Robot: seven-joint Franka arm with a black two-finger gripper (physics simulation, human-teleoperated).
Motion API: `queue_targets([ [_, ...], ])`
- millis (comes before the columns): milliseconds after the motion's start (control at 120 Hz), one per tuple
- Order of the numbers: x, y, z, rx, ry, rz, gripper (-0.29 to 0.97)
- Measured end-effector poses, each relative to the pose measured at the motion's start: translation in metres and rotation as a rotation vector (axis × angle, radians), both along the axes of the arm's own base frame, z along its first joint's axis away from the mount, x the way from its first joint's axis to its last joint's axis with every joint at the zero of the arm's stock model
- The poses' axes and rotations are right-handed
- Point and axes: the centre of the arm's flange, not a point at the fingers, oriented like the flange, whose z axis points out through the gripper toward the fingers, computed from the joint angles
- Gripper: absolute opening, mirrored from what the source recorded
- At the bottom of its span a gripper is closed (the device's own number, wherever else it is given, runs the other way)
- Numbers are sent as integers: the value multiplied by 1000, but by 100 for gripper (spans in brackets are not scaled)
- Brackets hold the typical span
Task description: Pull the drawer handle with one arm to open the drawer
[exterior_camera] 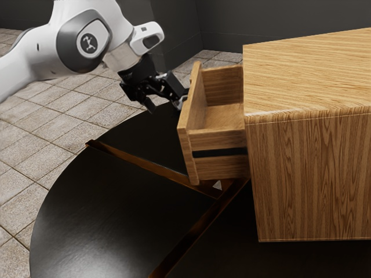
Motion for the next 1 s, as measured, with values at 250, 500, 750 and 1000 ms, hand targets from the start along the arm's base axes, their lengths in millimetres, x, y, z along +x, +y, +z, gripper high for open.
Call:
queue_targets([
  [250,-21,30,-2,3,16,46,68],
  [500,-43,59,0,3,21,91,68],
  [750,-63,85,3,1,22,129,68],
  [1000,-72,93,4,1,21,136,68],
])
